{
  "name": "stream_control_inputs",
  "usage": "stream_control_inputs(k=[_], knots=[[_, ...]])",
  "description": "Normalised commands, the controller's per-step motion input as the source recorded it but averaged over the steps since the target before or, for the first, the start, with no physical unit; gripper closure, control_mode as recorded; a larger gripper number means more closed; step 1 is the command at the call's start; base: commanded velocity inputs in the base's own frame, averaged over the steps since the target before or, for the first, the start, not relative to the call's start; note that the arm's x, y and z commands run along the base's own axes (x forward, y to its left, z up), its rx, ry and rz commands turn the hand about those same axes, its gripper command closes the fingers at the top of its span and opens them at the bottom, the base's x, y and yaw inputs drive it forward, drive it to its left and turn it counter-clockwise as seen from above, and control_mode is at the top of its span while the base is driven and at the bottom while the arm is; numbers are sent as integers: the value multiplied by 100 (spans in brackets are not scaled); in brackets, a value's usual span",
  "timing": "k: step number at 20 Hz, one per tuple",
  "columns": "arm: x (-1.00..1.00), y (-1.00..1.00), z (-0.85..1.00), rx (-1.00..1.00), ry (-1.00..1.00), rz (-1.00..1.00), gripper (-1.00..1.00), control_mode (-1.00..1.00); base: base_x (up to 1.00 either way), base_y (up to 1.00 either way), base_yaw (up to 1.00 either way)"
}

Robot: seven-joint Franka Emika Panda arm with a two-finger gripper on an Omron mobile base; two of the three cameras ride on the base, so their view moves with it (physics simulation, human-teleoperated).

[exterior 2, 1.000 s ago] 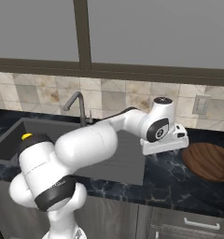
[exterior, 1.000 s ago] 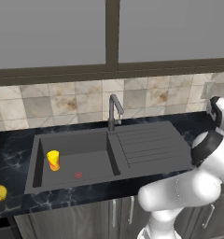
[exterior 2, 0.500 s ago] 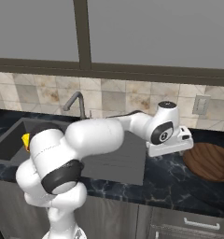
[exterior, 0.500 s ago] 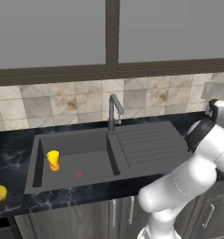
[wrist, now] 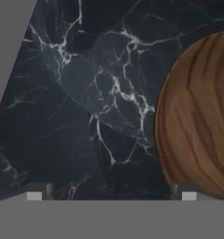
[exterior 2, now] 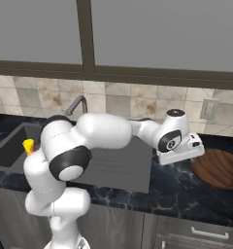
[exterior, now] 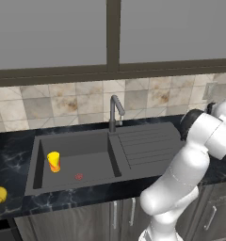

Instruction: Remove the lemon and bell pepper from the sink. Then move the bowl and cup from the counter to the sink for washing.

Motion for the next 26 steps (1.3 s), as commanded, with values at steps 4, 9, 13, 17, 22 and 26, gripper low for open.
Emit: stream_control_inputs(k=[4,9,13,17,22,26], knots=[[22,-23,-17,-1,0,0,-100,-100,0,0,0],[21,-20,-14,0,1,0,-100,-100,0,0,0],[16,-24,-8,0,0,0,-100,-100,0,0,0],[13,-25,-5,0,0,0,-100,-100,0,0,0],[16,-19,-10,0,1,0,-100,-100,0,0,0],[15,-11,-16,0,0,0,-100,-100,0,0,0]])
